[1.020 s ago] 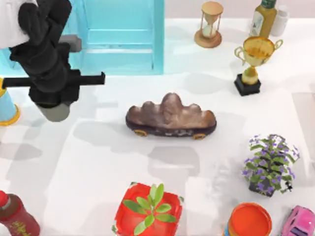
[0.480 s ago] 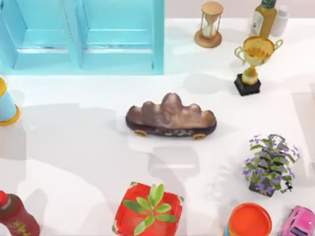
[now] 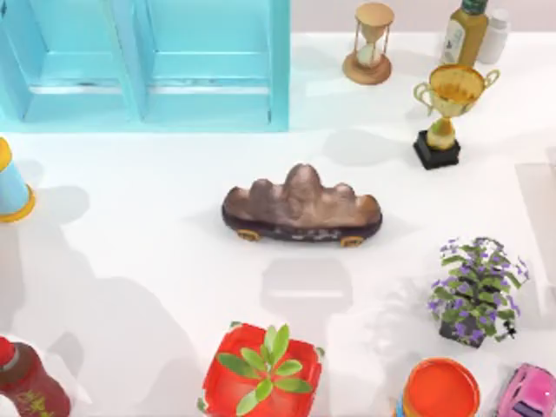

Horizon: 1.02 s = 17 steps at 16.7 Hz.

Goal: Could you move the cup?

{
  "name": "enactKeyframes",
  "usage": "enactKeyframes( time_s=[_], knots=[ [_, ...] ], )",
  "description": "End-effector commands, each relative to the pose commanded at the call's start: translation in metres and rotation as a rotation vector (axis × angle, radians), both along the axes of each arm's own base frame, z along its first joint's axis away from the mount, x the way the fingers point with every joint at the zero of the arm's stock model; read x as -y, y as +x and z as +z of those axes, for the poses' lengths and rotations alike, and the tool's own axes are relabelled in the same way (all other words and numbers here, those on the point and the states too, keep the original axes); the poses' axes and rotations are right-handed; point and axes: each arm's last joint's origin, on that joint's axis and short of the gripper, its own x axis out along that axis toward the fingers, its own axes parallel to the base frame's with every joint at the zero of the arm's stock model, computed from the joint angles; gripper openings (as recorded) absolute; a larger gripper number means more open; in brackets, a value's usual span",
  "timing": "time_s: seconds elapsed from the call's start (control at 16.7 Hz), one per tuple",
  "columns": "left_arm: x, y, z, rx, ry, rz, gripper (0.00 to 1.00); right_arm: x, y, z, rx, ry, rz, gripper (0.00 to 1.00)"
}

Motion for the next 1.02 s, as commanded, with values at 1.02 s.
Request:
enactKeyframes(
  time_s=[1.02],
  knots=[
    [-0.008,0.0,-0.065,-0.006,-0.001,-0.001,0.0,0.0,0.0,0.0,0.0,0.0,0.0,1.0]
  ],
)
